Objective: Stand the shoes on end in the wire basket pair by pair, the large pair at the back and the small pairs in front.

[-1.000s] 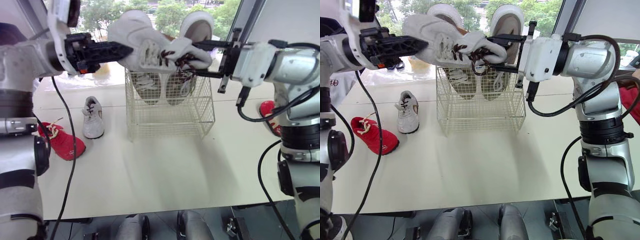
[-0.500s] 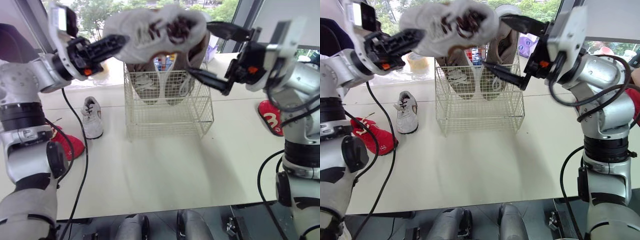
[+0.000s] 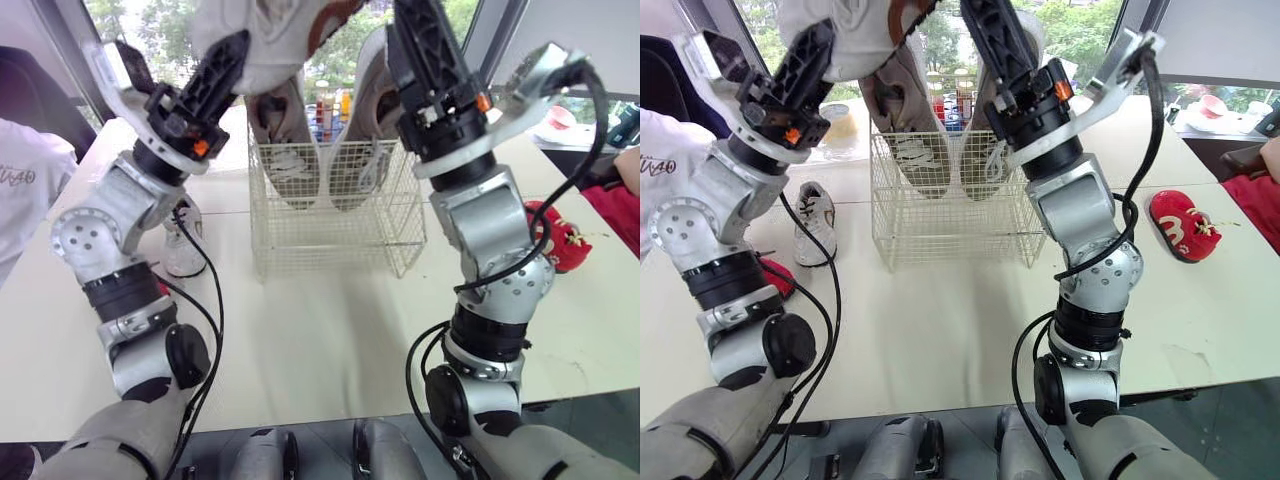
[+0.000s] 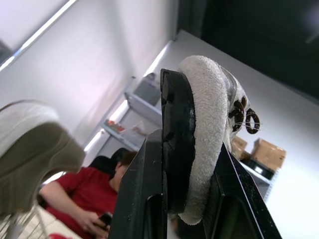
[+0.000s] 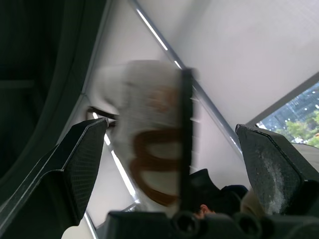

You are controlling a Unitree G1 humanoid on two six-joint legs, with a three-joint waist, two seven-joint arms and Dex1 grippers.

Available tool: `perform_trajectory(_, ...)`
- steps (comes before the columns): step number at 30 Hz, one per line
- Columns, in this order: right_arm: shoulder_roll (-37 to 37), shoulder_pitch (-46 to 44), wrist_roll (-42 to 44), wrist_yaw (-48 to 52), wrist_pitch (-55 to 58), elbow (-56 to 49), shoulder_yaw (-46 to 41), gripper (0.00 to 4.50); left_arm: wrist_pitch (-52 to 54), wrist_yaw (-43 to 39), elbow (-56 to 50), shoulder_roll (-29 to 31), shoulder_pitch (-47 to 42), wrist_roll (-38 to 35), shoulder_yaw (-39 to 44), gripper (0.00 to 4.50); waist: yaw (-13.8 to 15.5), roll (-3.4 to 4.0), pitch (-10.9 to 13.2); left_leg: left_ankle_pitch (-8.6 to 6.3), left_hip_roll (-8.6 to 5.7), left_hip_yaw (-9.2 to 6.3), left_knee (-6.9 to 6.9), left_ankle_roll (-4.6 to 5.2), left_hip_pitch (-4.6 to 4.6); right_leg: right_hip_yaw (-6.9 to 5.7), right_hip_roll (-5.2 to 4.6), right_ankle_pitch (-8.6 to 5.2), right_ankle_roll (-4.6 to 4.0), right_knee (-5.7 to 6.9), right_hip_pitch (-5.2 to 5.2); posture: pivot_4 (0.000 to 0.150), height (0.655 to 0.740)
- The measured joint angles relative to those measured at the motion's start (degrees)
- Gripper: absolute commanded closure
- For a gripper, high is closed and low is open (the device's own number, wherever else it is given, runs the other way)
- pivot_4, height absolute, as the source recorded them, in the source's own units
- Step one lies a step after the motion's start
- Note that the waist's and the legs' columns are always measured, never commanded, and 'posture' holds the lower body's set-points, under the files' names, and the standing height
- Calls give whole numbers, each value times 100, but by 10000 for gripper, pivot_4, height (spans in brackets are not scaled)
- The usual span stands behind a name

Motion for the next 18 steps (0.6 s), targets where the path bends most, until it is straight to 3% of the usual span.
perform_trajectory(10,100,-121,-660,4,-298,134,281,619,-229,-24,-334,101,438,-130,-613,42511,-1,0,0,-3,1,1,1,7,0,-1,4,-1,0,-3,3,1500,7400)
perform_trajectory(18,38,-186,-498,-101,-293,120,110,619,-356,-114,-342,386,601,-224,-695,42511,6,0,0,-9,2,1,1,16,0,-1,6,-1,0,-4,3,1500,7400)
